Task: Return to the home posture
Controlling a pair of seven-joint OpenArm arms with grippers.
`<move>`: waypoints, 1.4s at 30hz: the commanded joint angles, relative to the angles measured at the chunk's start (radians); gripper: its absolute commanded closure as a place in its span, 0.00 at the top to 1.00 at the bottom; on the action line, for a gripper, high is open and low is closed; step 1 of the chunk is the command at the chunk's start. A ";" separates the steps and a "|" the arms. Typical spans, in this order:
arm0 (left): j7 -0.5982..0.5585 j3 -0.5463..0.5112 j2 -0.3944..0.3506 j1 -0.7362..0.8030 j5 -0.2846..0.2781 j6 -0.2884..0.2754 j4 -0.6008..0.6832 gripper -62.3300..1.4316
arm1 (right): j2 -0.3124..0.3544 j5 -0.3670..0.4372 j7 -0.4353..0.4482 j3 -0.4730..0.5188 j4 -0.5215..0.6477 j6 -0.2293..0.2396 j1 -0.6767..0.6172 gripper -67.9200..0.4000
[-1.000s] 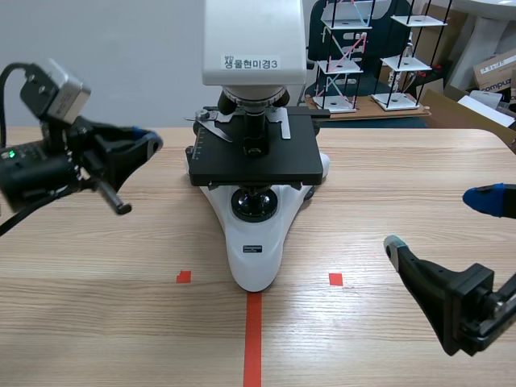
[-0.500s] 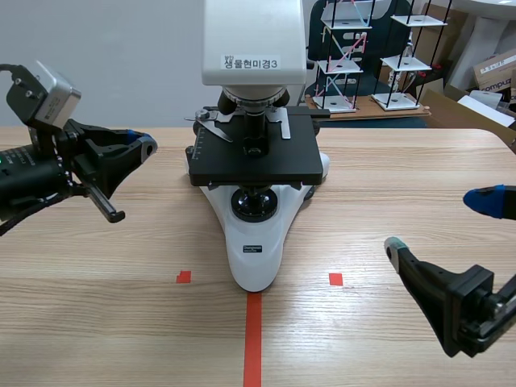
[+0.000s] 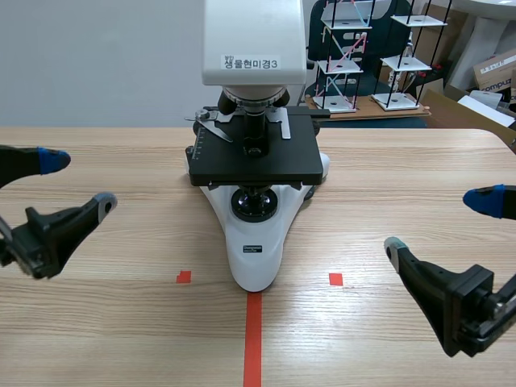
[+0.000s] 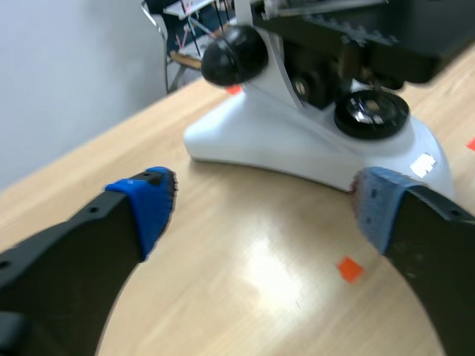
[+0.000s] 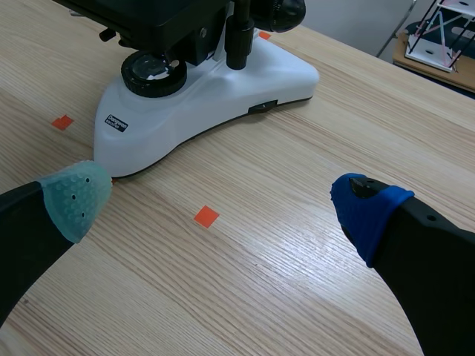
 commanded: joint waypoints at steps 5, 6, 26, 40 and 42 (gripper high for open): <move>-0.014 -0.086 -0.002 0.190 -0.007 0.003 0.132 1.00 | 0.000 0.004 0.014 0.008 0.003 -0.003 -0.002 1.00; -0.014 -0.101 -0.001 0.224 -0.007 0.003 0.155 1.00 | 0.000 0.004 0.014 0.008 0.003 -0.003 -0.002 1.00; -0.014 -0.224 0.053 0.482 0.001 0.002 0.372 1.00 | 0.000 0.004 0.014 0.008 0.003 -0.003 -0.002 1.00; -0.018 -0.224 0.053 0.483 0.001 0.002 0.372 1.00 | 0.000 0.004 0.014 0.008 0.003 -0.003 -0.002 1.00; -0.018 -0.224 0.053 0.483 0.001 0.002 0.372 1.00 | 0.000 0.004 0.014 0.008 0.003 -0.003 -0.002 1.00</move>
